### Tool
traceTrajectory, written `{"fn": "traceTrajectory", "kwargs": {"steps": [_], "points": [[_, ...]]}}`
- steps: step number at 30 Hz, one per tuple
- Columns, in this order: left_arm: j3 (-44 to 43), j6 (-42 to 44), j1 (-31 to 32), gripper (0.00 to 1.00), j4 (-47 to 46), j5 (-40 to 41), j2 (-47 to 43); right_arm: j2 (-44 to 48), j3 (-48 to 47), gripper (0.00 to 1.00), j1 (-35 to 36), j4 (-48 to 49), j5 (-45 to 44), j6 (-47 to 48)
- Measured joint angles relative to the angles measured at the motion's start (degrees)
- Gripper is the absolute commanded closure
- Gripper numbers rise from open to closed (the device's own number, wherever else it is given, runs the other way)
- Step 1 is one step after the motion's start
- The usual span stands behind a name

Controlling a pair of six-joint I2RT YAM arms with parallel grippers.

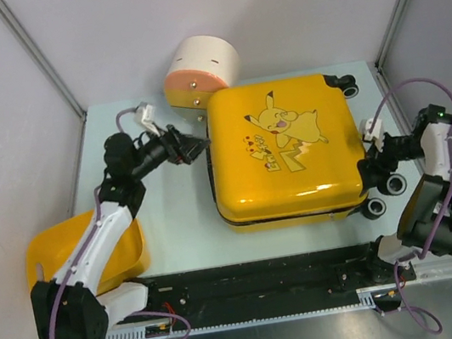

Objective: Open, take out, and arrange the luggage

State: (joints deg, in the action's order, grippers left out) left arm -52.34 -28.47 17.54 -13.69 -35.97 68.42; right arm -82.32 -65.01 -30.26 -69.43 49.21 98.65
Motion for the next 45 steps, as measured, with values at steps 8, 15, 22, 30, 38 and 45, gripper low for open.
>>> {"fn": "traceTrajectory", "kwargs": {"steps": [8, 15, 22, 30, 38, 45], "points": [[7.1, 0.6, -11.5, 0.10, 13.9, 0.6, -9.7, 4.7, 2.9, 0.52, 15.9, -1.5, -2.8, -6.2], [5.3, 3.0, -17.0, 0.11, 19.6, -1.3, -11.1, 9.9, 6.7, 0.45, 29.5, -0.6, -1.8, -18.2], [4.5, 4.3, -17.0, 0.11, 21.4, -3.2, -10.9, 20.7, 13.2, 0.39, 25.1, -2.3, 7.6, -17.2], [3.0, 5.1, -17.0, 0.12, 21.6, -3.5, -8.2, 14.6, 20.3, 0.21, 18.7, -6.3, 13.9, -1.3], [2.9, 5.1, -17.0, 0.12, 21.7, -3.3, -7.5, 8.0, 25.4, 0.25, 19.2, -6.2, 19.7, 3.7], [2.7, 5.7, -17.0, 0.12, 21.8, -3.1, -7.4, 5.6, 26.8, 0.50, 21.2, -4.4, 20.9, 1.4]]}}
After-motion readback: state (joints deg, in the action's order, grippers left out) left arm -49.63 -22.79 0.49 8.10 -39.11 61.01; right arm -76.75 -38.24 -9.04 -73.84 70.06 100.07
